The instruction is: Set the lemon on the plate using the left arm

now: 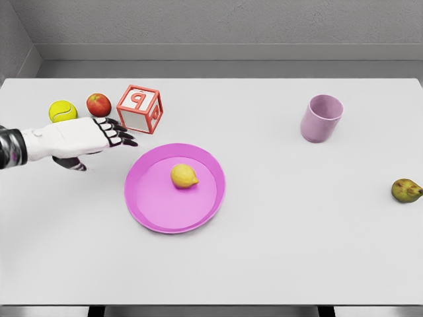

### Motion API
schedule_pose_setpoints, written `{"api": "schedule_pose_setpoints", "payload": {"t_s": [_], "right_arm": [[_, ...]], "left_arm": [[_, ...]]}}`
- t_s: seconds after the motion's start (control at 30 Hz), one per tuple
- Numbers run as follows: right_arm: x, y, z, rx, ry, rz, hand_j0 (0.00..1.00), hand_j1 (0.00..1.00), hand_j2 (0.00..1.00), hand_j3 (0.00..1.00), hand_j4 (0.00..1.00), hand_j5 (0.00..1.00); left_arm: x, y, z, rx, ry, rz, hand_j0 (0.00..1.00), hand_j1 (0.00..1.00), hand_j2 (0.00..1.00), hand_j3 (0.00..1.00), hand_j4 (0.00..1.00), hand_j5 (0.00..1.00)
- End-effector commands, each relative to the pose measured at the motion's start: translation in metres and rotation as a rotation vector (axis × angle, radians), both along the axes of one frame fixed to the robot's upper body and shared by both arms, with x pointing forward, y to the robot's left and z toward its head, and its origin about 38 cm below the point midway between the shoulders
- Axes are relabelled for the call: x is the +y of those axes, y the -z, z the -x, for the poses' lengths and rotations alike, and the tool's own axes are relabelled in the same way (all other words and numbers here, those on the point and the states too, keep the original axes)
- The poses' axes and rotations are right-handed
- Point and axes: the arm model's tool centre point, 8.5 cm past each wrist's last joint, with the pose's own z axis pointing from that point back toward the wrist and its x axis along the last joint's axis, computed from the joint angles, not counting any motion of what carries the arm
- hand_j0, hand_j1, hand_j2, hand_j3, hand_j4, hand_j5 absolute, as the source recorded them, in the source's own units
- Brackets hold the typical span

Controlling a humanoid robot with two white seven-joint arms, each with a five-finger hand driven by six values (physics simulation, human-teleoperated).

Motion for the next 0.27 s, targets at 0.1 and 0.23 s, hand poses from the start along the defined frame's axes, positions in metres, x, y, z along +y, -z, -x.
{"api": "schedule_pose_setpoints", "payload": {"t_s": [0.1,0.23], "right_arm": [[0.000,0.000,0.000,0.000,0.000,0.000,1.00,1.00,1.00,1.00,1.00,1.00],[0.000,0.000,0.000,0.000,0.000,0.000,1.00,1.00,1.00,1.00,1.00,1.00]], "left_arm": [[0.054,-0.002,-0.015,0.022,-0.167,0.034,1.00,1.00,1.00,1.00,1.00,1.00],[0.063,0.002,-0.017,0.036,-0.196,0.042,1.00,1.00,1.00,1.00,1.00,1.00]]}}
